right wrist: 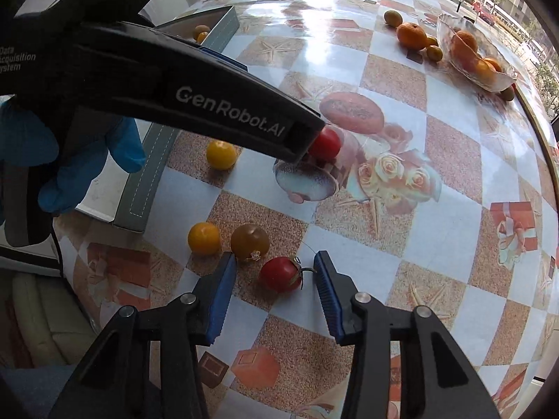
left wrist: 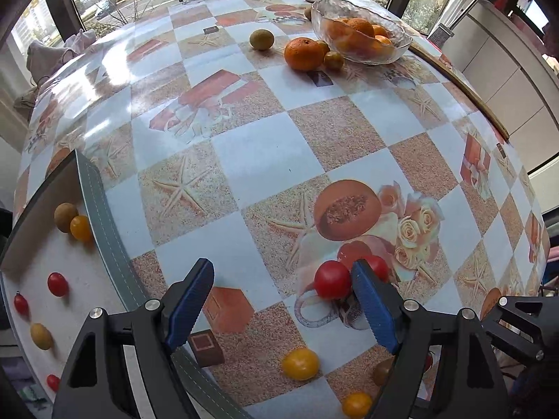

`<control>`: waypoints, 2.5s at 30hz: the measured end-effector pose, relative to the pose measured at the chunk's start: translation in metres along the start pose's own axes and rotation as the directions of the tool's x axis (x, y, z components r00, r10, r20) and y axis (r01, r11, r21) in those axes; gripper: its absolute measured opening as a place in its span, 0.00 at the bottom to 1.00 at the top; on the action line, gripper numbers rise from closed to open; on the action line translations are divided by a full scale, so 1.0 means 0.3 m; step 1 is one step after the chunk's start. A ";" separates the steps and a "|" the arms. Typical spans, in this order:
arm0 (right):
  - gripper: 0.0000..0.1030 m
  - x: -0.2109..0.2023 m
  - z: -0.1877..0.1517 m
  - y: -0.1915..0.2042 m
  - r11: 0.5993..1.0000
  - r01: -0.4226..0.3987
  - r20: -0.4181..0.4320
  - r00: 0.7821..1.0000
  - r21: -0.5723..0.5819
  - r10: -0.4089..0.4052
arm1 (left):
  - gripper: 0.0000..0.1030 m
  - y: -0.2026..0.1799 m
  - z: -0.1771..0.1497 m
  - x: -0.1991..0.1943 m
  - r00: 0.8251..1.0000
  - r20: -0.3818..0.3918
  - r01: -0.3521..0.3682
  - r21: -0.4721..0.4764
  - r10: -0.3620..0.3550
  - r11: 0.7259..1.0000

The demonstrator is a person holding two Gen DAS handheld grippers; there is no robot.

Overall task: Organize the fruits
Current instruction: 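Return to the cloth and grasp a red cherry tomato with the right gripper, then grasp a red cherry tomato with the left gripper while the right holds its tomato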

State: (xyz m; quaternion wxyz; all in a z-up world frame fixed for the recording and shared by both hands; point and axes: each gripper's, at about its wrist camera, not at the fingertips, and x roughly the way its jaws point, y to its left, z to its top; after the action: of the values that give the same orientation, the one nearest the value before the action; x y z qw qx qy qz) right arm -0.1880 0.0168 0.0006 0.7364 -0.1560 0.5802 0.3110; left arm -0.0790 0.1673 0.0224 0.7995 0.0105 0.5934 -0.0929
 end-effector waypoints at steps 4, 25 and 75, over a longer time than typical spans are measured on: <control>0.25 0.004 0.008 0.022 0.999 -0.031 -0.008 0.999 -0.025 0.031 | 0.80 0.018 -0.004 -0.013 1.000 0.005 0.001 -0.049 -0.001 0.999; 0.22 -0.033 -0.027 -0.299 0.925 -0.124 0.011 0.992 0.359 0.129 | 0.80 -0.051 0.021 0.017 1.000 0.014 -0.007 0.022 0.006 1.000; 0.22 -0.067 -0.100 -0.367 0.885 -0.109 0.026 0.994 0.452 0.110 | 0.55 -0.105 -0.007 0.034 0.998 0.009 -0.058 0.143 0.057 0.988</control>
State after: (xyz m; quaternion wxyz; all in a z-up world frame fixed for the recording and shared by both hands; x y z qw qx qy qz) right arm -0.1430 -0.0898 -0.0031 0.7335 0.0525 0.6448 0.2085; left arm -0.0831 0.1353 0.0151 0.8005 0.0848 0.5826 -0.1123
